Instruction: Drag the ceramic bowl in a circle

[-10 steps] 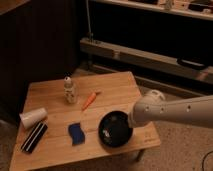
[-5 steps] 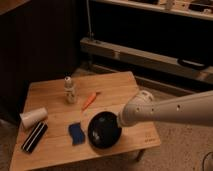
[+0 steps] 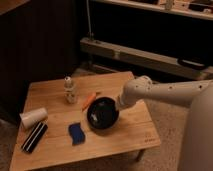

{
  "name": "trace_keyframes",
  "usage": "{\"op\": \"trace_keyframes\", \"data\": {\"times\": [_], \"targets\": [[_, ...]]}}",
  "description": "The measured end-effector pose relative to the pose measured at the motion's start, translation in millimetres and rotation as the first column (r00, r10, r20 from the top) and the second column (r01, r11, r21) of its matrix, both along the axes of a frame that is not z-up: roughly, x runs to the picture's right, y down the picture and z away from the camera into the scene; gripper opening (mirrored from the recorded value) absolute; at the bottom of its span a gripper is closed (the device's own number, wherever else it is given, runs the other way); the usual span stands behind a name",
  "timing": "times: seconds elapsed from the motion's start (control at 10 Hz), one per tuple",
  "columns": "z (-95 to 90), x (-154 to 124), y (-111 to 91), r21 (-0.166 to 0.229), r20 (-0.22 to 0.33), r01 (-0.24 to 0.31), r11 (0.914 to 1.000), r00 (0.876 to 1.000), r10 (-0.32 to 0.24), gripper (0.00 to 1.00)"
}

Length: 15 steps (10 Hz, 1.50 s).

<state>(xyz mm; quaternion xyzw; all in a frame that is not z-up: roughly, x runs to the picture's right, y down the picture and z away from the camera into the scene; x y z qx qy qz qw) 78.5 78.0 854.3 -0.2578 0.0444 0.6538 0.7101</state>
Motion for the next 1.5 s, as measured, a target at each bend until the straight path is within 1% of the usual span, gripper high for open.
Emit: {"op": "trace_keyframes", "data": {"times": [0.1,0.2,0.3,0.5,0.7,0.8,1.0,1.2,1.4,1.5], "targets": [[14.7,1,-13,0.002,0.006,-0.012,0.9999,1.0,0.012,0.19],[22.1,3,-19,0.005,0.007,-0.026,0.9997,1.0,0.026,0.19],[26.3,3,-21,0.002,0.004,-0.033,0.9994,0.999,0.033,0.19],[32.7,7,-18,-0.018,-0.039,-0.06,0.998,0.997,0.06,0.19],[34.6,33,-8,-0.035,-0.096,-0.088,0.9956,0.992,0.084,0.19],[32.1,57,2,-0.046,-0.132,-0.113,0.9926,0.986,0.106,0.19],[24.9,105,22,-0.063,-0.199,-0.162,0.9847,0.969,0.147,0.19],[12.7,154,45,-0.075,-0.276,-0.223,0.972,0.941,0.194,0.19],[-4.8,194,68,-0.076,-0.334,-0.267,0.9606,0.914,0.228,0.19],[-13.5,206,76,-0.077,-0.344,-0.263,0.9616,0.912,0.222,0.19]]}}
